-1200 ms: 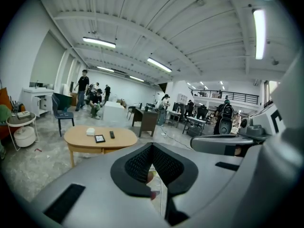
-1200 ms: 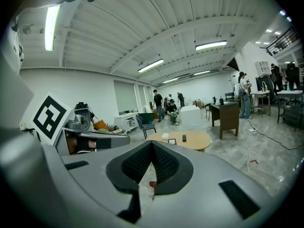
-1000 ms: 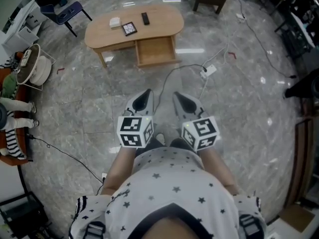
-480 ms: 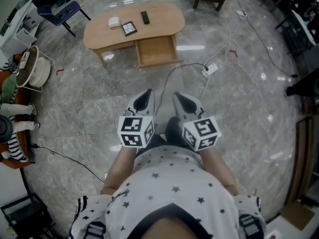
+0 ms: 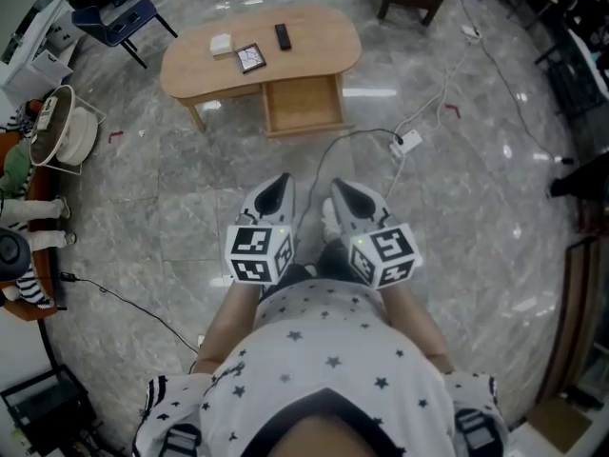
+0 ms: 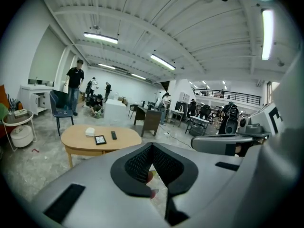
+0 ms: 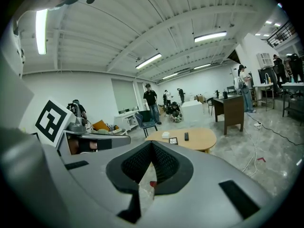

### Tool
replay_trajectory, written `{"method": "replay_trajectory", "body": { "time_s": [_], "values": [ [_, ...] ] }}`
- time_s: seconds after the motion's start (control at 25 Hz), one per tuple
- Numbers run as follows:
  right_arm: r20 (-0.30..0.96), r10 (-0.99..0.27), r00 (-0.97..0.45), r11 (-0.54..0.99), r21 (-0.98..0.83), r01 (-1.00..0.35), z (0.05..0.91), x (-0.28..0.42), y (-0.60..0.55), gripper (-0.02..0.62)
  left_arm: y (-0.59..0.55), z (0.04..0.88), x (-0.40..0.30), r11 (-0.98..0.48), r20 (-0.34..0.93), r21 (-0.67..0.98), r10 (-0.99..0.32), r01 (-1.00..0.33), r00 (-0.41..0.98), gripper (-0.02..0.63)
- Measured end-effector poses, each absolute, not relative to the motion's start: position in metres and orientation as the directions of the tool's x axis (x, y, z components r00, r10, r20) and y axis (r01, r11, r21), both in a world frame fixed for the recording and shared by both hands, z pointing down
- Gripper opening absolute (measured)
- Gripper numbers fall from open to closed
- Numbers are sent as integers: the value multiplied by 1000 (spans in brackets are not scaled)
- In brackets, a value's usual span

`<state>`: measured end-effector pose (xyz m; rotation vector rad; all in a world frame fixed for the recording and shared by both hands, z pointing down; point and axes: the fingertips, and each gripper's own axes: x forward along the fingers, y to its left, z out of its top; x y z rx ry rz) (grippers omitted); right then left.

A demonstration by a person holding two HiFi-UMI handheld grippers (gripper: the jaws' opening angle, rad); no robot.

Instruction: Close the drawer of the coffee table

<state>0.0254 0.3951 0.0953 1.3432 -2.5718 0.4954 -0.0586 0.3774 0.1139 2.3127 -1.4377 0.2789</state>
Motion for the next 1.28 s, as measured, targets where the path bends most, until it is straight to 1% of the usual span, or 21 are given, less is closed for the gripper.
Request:
{"method": "replay_trajectory", "body": {
  "time_s": [0.56, 1.28],
  "values": [
    [320, -726, -609, 587, -175, -791, 82, 37, 284, 6, 275, 105, -45, -352, 371, 232, -830, -907, 416, 6],
    [319, -678, -662, 652, -153, -742, 87, 63, 180, 6, 171, 113, -16, -305, 372, 227, -850, -925, 372, 6]
  ]
}}
